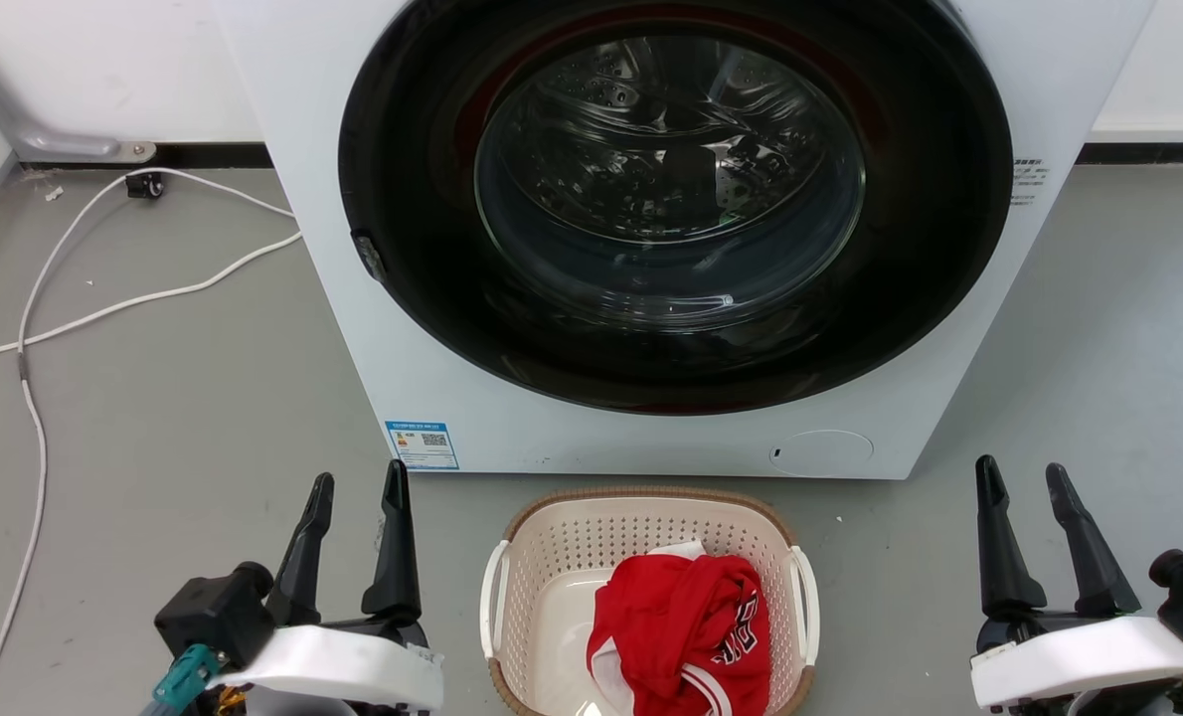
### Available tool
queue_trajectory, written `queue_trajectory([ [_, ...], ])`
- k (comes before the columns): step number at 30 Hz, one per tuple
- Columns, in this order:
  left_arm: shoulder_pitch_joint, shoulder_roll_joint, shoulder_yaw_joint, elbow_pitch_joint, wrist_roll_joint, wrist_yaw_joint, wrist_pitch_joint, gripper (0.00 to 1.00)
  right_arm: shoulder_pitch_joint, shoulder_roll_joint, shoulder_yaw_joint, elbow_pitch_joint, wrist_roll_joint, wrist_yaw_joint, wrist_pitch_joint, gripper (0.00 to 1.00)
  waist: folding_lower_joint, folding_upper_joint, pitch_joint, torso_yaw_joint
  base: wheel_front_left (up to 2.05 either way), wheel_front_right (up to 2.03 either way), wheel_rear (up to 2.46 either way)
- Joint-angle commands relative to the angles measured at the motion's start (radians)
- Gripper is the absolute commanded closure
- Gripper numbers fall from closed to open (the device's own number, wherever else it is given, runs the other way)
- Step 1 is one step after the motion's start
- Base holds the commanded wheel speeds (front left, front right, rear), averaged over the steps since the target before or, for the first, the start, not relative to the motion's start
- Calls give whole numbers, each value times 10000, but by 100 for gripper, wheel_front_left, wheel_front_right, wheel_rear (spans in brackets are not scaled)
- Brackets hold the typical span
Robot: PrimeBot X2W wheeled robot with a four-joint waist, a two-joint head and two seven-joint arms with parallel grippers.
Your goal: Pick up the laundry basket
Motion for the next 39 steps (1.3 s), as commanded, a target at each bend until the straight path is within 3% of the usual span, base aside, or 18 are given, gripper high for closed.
queue_trajectory([
  [1,36,114,-145,-84,364,167,-117,0,38,-11,-8,-66,-393,19,-131,0,0,0,2,11,0,0,0],
  [9,102,331,-650,78,1007,562,-281,0,145,-8,-61,89,-1217,20,-292,0,0,0,9,22,0,0,0],
  [14,151,390,-914,299,1250,362,-390,0,192,-6,-94,192,-1764,21,-412,0,0,0,21,13,0,0,0],
  [30,299,581,-1576,342,2771,610,-724,0,369,0,-85,170,-3186,12,-756,0,0,0,13,13,0,0,0],
  [39,442,381,-1395,490,3038,281,-897,0,454,4,-106,126,-3745,13,-919,0,0,0,25,38,0,0,0],
])
